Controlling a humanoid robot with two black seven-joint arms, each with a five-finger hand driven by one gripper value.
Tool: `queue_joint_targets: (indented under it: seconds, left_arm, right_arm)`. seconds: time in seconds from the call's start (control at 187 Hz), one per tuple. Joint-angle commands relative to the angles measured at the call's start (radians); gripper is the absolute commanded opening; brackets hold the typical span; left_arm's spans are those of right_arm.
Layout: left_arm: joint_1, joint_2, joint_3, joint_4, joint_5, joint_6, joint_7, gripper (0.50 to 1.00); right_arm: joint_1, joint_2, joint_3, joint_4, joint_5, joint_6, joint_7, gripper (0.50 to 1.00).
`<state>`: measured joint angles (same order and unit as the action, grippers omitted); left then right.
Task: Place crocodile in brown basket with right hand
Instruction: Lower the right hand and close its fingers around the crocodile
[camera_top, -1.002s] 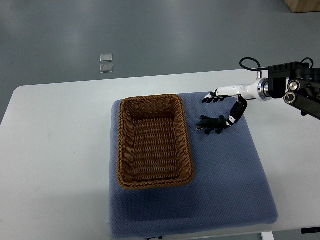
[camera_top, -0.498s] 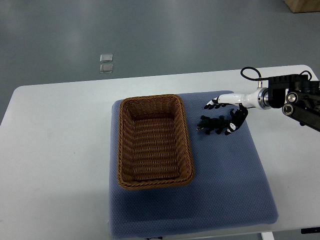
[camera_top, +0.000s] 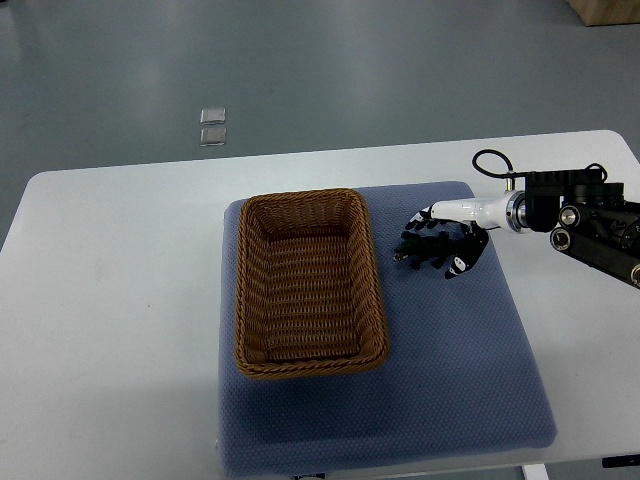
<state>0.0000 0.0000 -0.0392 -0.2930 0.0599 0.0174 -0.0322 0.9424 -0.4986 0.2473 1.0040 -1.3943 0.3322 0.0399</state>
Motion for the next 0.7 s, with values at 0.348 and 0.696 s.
queue_joint_targets:
  seconds: [0.348,0.696]
  left_arm:
    - [0.0,0.0,0.001,0.0,0.0,0.001,0.0,1.0]
    - [0.0,0.0,-0.001,0.0,0.0,0.001,0.0,1.0]
  right_arm:
    - [-0.002,0.0,-0.003,-0.002,-0.042,-0.008,0.015,0.56]
    - [0.033,-0.005,-0.002,-0.001,-0.038,-0.005,0.038,0.5]
